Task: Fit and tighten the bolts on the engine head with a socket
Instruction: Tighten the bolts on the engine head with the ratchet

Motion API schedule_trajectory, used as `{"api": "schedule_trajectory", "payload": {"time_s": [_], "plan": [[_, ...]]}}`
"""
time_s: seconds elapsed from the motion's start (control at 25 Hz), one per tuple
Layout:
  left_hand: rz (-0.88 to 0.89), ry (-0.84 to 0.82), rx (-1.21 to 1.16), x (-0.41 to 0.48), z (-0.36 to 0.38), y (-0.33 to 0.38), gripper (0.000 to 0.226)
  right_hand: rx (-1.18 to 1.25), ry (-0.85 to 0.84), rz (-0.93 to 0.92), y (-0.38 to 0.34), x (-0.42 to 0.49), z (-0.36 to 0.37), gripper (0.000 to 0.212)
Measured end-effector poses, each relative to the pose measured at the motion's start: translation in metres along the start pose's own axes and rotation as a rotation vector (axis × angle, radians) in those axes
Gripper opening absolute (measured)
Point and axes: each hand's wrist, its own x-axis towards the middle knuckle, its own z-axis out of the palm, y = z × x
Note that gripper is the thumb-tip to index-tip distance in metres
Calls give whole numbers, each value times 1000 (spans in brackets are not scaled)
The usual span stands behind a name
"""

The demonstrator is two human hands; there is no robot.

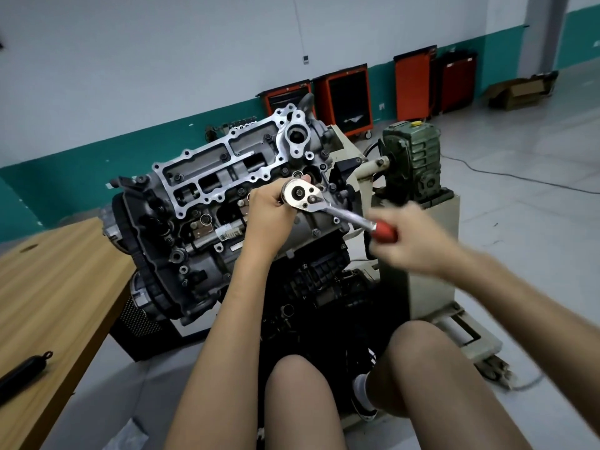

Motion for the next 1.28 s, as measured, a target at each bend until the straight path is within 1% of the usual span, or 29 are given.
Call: {"api": "schedule_trajectory", "payload": {"time_s": [0.08,0.16,0.2,0.24,0.28,0.36,0.4,0.48,0.56,0.6,0.64,0.68,0.72,0.8,0.88,0.92,0.96,1.0,1.08,1.12,1.2,1.28], "plan": [[34,23,-15,-2,3,1,37,363,98,113,-27,-31,58,26],[49,38,-10,-1,3,0,35,687,178,257,-67,-41,106,25],[40,44,-10,0,1,-1,42,789,200,291,-84,-41,123,23],[18,43,-15,1,0,-1,49,833,206,301,-92,-40,131,22],[1,33,-13,1,-2,-2,52,809,191,304,-91,-39,126,25],[15,-9,-6,1,-3,-2,47,604,95,226,-59,-38,91,34],[21,-26,-6,2,-3,-1,43,455,19,153,-39,-32,66,34],[23,-20,11,4,-2,-2,48,120,-102,33,-9,-9,8,28],[17,14,26,5,-4,-5,48,-124,-96,-105,-1,19,-30,20],[15,23,30,6,-5,-6,46,-175,-71,-150,1,25,-35,20],[12,20,22,4,-6,-6,45,-168,-57,-136,1,23,-31,25],[4,11,3,2,-6,-6,47,-92,-42,-81,-3,13,-18,31],[-6,6,-15,0,-5,-4,49,39,-12,-18,-10,-2,3,35],[-24,28,-22,-1,-2,-2,54,382,90,105,-39,-33,59,38],[-26,47,-6,0,-2,0,57,715,179,257,-80,-43,109,29],[-15,44,0,0,-3,1,59,833,207,304,-97,-41,127,24],[-4,36,5,-1,-4,1,60,883,219,323,-106,-41,136,22],[-4,23,7,-1,-5,1,60,857,204,329,-104,-40,132,24],[-20,3,-2,-1,-6,1,58,644,108,249,-70,-39,97,34],[-23,-5,-10,-1,-5,1,56,496,24,169,-49,-34,69,39],[-15,0,7,0,-4,1,54,135,-124,11,-15,-11,7,40],[4,16,27,3,-4,-2,53,-134,-111,-142,-4,20,-38,35]]}}
